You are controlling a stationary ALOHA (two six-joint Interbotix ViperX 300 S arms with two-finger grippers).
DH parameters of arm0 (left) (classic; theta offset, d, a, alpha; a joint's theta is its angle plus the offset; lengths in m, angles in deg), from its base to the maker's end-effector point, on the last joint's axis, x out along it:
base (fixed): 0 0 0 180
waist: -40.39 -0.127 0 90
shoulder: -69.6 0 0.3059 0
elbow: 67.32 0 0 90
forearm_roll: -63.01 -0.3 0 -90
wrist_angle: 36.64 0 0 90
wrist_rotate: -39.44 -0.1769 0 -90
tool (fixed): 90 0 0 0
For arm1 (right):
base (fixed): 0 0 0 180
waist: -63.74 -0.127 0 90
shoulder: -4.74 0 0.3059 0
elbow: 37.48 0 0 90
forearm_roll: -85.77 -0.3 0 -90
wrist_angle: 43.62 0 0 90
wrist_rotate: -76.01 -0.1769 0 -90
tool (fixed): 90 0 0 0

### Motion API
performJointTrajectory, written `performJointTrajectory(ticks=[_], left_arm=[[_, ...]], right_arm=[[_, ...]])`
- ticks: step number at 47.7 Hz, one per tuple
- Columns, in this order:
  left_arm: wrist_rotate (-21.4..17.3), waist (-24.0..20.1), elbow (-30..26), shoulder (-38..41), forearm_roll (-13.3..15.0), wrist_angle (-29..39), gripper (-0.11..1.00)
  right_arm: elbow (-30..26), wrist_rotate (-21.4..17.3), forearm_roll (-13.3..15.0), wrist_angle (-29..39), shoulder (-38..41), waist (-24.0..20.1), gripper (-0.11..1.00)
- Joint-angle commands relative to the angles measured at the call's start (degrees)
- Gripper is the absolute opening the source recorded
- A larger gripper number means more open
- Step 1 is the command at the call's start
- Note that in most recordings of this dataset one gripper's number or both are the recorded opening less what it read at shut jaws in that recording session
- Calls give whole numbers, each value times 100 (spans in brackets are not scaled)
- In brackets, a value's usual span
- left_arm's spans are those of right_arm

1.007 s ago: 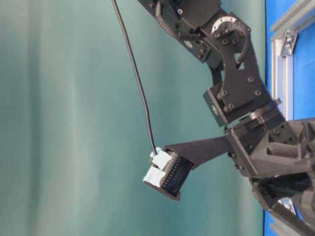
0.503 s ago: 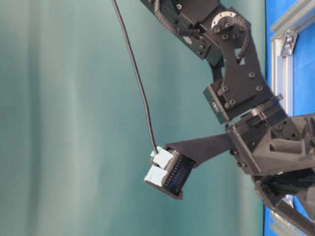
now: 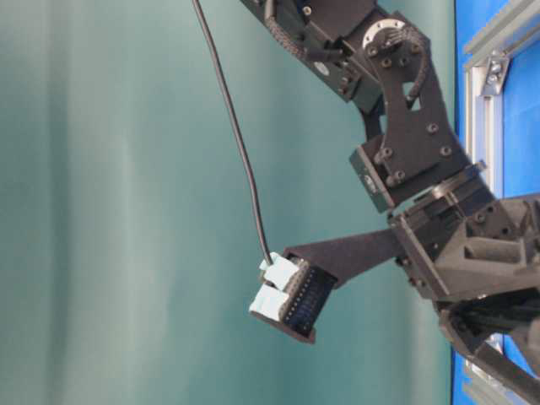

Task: Insert the wire through the string loop located on the left side.
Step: 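Pull the plug leftward through the loop with the left gripper, then open the left gripper, release the cable, and withdraw left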

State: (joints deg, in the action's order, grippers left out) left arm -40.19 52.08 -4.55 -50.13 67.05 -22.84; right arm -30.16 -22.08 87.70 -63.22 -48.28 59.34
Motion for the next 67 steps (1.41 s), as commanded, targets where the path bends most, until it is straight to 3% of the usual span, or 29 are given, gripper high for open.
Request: performJointTrajectory(ticks=[1,21,24,31,35,56,67], left_arm=[[-26,70,-123,18,-18,-132,8],[-369,88,-123,26,-53,-290,11],[-360,88,-114,18,-53,-281,25],[-360,79,-105,-9,-53,-281,71],[-360,62,-97,-53,-53,-272,87],[-360,-18,-176,-1046,-53,-448,82],[-387,-387,-237,-1626,-53,-466,82]], right_arm=[[-53,9,-18,-9,-352,-9,94],[-62,9,-18,-9,-352,-35,94],[-62,9,-18,0,-360,-35,94],[-53,9,-18,0,-360,-35,94],[-53,9,-18,0,-369,-35,94],[-62,53,-9,255,-800,-26,94],[-79,53,0,457,-1134,26,93]])
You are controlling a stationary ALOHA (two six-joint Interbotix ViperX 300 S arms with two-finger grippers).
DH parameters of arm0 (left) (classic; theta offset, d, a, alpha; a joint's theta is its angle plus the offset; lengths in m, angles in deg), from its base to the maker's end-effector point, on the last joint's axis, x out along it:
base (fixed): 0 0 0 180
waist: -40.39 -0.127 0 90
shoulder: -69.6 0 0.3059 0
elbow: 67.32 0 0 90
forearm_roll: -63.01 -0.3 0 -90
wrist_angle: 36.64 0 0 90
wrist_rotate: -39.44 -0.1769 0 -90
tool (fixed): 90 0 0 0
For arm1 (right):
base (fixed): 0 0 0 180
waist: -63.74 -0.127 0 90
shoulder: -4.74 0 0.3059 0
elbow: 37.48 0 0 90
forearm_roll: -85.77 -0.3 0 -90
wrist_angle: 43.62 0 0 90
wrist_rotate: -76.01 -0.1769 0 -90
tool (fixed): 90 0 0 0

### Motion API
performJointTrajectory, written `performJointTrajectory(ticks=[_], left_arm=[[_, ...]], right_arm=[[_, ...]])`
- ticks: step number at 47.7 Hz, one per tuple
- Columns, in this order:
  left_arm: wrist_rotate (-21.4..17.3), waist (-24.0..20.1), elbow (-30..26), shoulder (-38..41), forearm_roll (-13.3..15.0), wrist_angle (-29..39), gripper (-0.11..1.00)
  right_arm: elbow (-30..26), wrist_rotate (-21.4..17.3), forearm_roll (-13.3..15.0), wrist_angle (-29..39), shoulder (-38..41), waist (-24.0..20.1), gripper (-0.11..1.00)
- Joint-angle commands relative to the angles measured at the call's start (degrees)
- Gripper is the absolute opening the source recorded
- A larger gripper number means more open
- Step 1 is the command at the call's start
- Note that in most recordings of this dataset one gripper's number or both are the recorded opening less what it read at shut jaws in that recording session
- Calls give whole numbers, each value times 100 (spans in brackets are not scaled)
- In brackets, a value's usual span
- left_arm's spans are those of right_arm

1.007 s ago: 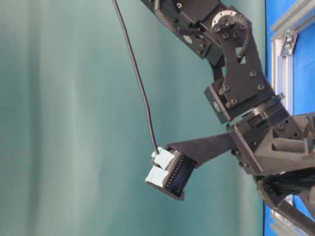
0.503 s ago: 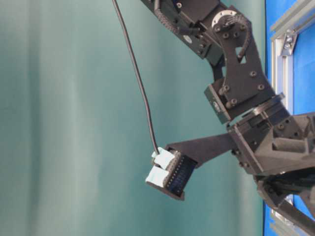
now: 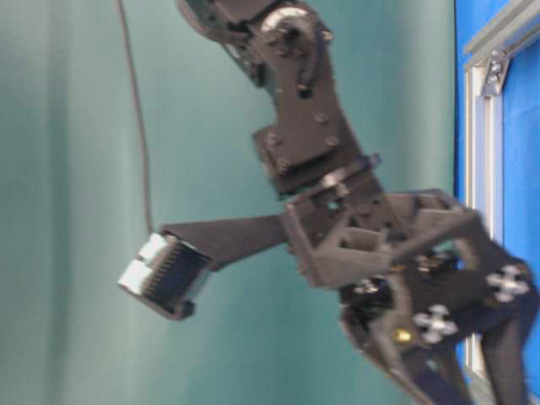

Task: Insert the wire through the string loop located on the left side.
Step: 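Open the left gripper, release the cable, and withdraw left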

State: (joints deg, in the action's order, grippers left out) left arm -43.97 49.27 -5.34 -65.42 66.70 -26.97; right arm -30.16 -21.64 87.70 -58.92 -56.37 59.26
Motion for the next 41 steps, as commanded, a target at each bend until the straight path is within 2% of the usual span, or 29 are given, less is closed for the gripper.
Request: performJointTrajectory(ticks=[1,13,41], left_arm=[[-18,-132,-176,-132,-18,-53,82],[-18,-229,-229,-387,-132,-79,82],[-9,-229,-211,-387,-123,-53,82]], right_arm=[[-79,9,0,53,-387,35,93],[-97,9,9,185,-747,35,94],[-105,0,18,193,-773,44,93]])
